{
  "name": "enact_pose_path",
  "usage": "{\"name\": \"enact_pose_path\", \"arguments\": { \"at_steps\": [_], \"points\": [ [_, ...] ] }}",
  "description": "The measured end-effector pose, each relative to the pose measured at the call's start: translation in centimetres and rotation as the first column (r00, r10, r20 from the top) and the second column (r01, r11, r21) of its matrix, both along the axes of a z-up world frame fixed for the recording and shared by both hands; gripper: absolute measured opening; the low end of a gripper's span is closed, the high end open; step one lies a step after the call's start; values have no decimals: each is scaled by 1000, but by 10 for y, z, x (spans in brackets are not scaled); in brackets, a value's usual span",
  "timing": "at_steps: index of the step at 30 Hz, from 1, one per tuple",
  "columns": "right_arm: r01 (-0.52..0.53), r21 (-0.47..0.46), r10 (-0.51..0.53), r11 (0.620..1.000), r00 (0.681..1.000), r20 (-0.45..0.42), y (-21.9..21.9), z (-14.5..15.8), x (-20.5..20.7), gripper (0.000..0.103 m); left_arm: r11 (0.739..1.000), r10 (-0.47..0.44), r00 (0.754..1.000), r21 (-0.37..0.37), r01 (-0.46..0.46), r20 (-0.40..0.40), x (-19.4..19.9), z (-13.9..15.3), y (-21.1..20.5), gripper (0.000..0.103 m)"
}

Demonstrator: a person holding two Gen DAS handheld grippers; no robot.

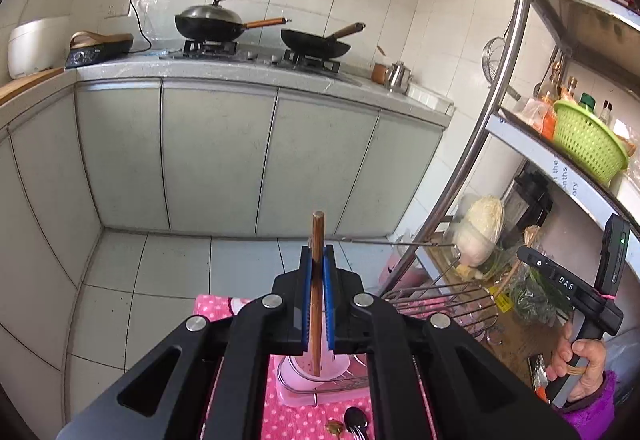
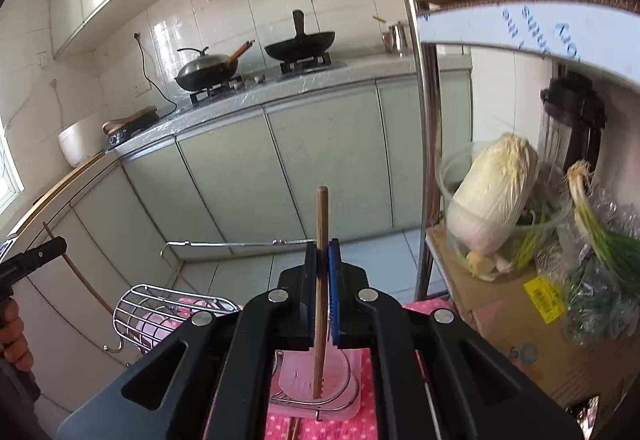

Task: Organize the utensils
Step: 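Lift the chopstick upright with the right gripper over the pink cup, then lower the chopstick into the pink cup and open the right gripper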

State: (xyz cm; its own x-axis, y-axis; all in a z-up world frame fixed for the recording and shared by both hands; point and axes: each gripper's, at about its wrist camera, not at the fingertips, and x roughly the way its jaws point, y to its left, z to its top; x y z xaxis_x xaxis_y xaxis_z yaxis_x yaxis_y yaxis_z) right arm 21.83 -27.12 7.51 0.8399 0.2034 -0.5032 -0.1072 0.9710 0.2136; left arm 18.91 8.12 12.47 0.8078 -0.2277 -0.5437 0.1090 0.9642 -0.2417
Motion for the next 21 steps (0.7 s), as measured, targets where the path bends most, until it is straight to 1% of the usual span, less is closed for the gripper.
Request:
{"name": "enact_pose_path", "arguments": {
  "at_steps": [3,7,12,15,16,17,18,19,21],
  "points": [
    [-5,40,8,999,998,-68,-5,-19,11,6,1000,9,998,19,-8,-60,16,-21,-5,5],
    [-6,60,12,998,995,-100,-8,-33,21,6,1000,24,993,20,-22,-115,36,-40,-8,5],
    [-19,61,25,998,994,-104,-3,-34,27,7,999,34,989,5,-34,-141,52,-50,-10,5],
    [-36,77,45,996,992,-120,-1,-30,36,9,999,45,989,7,-45,-142,58,-51,-13,8],
    [-38,71,47,997,992,-121,0,-30,37,19,999,40,989,1,-41,-146,60,-50,-14,12],
    [-41,66,49,997,992,-120,1,-29,37,33,999,43,987,0,-44,-153,61,-50,-14,16],
    [-45,60,52,997,992,-117,3,-27,37,40,999,48,987,-3,-49,-155,62,-49,-14,24],
    [-50,52,55,997,992,-110,4,-26,35,46,998,53,988,-9,-54,-146,61,-48,-14,26],
    [-57,30,60,998,994,-92,5,-21,30,48,998,59,990,-13,-61,-129,58,-43,-11,27]
  ]
}}
